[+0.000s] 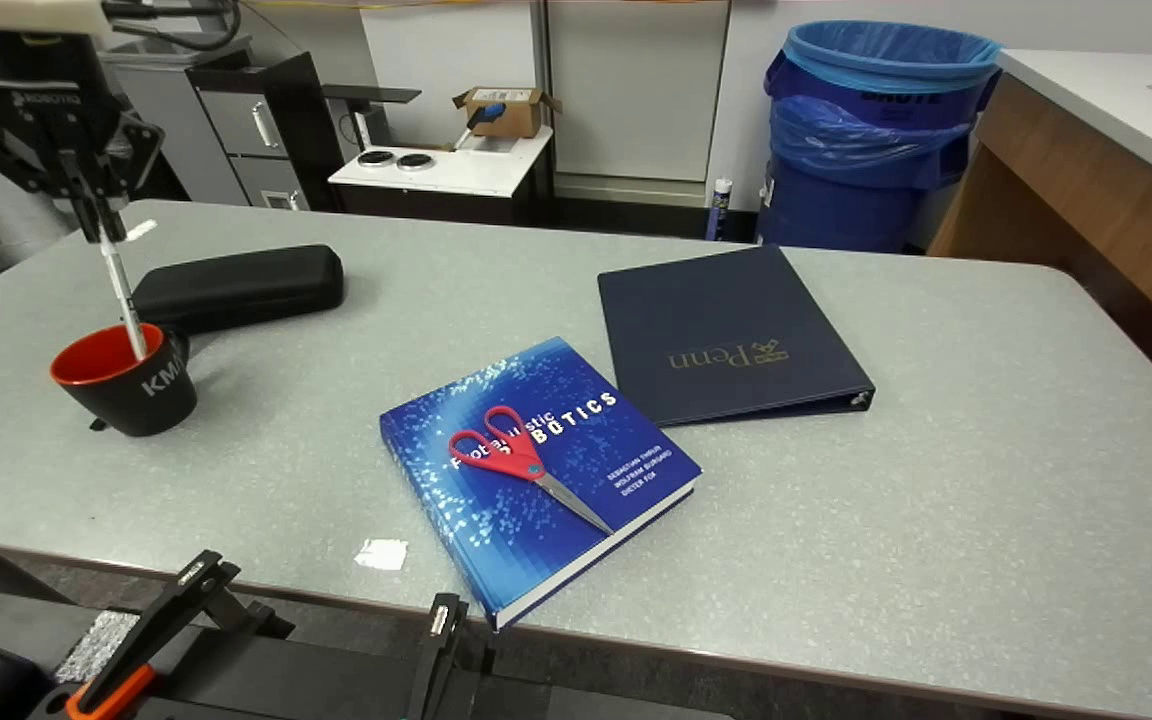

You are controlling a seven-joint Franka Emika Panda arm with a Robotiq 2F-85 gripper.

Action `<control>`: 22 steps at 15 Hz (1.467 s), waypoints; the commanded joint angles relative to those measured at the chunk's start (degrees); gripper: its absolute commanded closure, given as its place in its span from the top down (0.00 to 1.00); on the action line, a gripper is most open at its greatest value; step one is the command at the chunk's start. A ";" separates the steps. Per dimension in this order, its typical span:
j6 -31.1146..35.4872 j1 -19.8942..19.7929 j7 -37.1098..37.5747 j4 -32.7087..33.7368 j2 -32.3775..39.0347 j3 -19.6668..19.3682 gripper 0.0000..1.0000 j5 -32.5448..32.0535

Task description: Remove the pen from the red and black mug

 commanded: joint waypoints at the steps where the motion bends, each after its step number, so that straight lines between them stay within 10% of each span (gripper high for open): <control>1: -3.44 -2.57 -2.02 -4.36 -6.41 -0.37 0.03 2.29; 7: -11.79 -4.59 0.44 -3.40 -2.91 -3.74 0.03 -0.60; 22: -1.25 -0.47 24.70 5.21 17.98 -11.67 0.03 -11.59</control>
